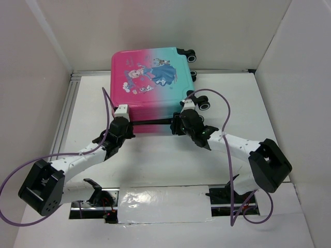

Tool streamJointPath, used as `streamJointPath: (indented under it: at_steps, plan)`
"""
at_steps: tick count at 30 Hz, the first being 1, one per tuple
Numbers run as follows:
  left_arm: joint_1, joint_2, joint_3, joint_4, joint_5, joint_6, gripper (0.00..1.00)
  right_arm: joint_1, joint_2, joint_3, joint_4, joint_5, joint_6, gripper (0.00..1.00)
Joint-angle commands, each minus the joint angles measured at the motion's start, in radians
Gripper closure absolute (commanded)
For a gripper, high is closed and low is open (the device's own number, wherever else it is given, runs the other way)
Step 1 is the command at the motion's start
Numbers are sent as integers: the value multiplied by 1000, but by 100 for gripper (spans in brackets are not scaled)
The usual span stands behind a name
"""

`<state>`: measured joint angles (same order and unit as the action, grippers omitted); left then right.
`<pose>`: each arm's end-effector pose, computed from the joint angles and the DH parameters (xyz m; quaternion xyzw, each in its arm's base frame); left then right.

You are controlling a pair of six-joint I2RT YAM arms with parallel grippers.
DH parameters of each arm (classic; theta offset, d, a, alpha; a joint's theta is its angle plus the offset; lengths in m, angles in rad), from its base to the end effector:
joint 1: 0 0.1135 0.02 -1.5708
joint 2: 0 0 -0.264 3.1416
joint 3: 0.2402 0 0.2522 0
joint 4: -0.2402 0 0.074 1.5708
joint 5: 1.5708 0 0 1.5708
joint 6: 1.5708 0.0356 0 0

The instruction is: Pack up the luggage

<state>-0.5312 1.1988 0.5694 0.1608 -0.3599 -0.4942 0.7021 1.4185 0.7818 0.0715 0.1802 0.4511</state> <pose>0.2246 -0.1174 0.2153 -0.0782 0.8398 -0.1198 0.5237 0.2367 0.1919 0.2187 -0.0662 0.8712 0.1955 0.4453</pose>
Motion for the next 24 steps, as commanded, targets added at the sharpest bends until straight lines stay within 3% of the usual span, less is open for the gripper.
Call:
streamJointPath:
  at_steps: [1, 3, 4, 6, 15, 19, 24]
  plan:
    - [2, 27, 10, 72, 27, 29, 100, -6, 43, 34, 65, 8, 4, 57]
    - [2, 27, 10, 72, 36, 29, 100, -6, 53, 34, 65, 19, 15, 70]
    - [2, 27, 10, 72, 36, 29, 100, -6, 53, 34, 65, 36, 24, 86]
    - [2, 27, 10, 60, 36, 29, 100, -6, 53, 34, 56, 68, 35, 100]
    - [20, -88, -20, -47, 61, -29, 100, 28, -45, -2, -18, 206, 54, 100]
    - [75, -146, -20, -165, 36, -86, 100, 4, -111, -54, -113, 274, 96, 100]
    - [204, -271, -75, -201, 41, -115, 100, -96, -263, -154, -160, 274, 97, 100]
